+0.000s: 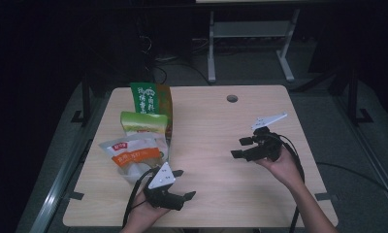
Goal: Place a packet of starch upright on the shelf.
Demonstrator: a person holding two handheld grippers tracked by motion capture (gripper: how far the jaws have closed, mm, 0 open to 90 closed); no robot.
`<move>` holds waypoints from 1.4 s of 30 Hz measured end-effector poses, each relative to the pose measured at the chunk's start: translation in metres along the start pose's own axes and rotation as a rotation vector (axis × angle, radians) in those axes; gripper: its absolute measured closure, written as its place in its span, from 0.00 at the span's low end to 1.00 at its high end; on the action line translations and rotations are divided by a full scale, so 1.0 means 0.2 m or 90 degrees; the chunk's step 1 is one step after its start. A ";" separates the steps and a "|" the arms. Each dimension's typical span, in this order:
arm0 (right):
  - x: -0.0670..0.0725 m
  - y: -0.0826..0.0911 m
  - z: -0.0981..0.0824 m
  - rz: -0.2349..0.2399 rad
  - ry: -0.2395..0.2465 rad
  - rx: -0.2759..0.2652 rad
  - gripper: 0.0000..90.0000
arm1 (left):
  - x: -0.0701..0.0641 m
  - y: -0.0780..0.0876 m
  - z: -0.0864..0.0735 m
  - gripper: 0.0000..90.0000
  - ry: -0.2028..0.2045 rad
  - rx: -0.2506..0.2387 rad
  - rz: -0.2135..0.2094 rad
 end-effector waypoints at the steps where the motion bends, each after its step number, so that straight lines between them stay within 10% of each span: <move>1: 0.00 0.01 -0.01 -0.002 -0.002 -0.002 0.35 | 0.00 0.00 0.00 0.23 0.000 0.000 0.000; 42: -0.02 0.15 -0.43 -0.017 -0.058 -0.036 0.32 | 0.00 0.00 0.00 0.23 -0.001 0.001 0.003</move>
Point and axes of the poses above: each handheld gripper's, and its own axes: y roughly backward along the jaws, z roughly out of its top, x roughly to its left, the point moved 6 cm from there along -y, roughly forward along the jaws, and after that the axes turned 10 degrees about z, right-handed, at the moved point
